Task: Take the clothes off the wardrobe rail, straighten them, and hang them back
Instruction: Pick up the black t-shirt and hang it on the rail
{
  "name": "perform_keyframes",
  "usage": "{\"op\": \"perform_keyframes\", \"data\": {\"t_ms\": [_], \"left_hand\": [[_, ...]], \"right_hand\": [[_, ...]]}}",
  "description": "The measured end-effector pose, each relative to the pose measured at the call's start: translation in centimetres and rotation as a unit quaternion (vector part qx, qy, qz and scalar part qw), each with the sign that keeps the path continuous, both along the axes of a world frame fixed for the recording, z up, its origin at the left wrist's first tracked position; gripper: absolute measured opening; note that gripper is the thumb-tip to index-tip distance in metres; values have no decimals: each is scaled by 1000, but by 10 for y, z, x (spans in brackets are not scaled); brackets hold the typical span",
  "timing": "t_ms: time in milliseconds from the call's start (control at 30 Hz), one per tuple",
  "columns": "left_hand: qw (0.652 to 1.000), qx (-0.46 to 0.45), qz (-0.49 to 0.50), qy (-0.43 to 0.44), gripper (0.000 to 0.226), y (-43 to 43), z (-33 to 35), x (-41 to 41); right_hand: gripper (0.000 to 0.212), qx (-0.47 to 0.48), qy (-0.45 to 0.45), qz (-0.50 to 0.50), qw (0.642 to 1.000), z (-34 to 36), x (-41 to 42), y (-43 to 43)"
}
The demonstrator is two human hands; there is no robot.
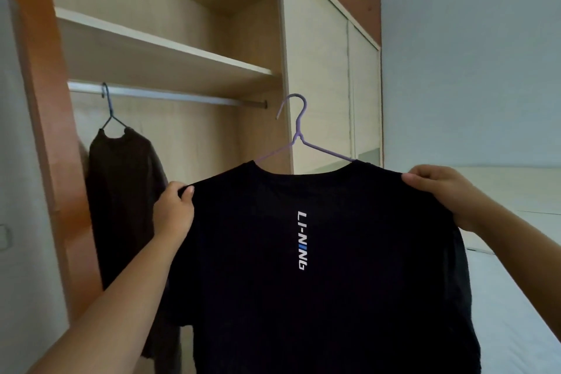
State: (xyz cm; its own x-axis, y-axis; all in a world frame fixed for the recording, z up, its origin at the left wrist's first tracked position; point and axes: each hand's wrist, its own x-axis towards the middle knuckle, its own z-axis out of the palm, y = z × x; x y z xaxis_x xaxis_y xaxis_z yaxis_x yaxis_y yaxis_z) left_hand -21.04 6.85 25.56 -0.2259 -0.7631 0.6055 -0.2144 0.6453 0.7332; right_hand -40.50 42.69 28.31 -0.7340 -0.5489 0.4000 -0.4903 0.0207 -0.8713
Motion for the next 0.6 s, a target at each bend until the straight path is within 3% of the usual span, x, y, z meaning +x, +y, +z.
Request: {"op": "perform_keyframes", "data": {"t_ms": [300,467,600], "left_hand": [[993,-114,-11,-20,32,-55,-5,14],[984,-173,-27,-24,35,-80,-18,31],[987,-154,-14,-52,40,-106,-43,41]], "right_hand": [[23,-102,-106,-55,988,-10,6,-93],[25,-124,-83,-102,983,-13,25,-163],[27,-123,-90,-94,984,-17,31,-214]]}}
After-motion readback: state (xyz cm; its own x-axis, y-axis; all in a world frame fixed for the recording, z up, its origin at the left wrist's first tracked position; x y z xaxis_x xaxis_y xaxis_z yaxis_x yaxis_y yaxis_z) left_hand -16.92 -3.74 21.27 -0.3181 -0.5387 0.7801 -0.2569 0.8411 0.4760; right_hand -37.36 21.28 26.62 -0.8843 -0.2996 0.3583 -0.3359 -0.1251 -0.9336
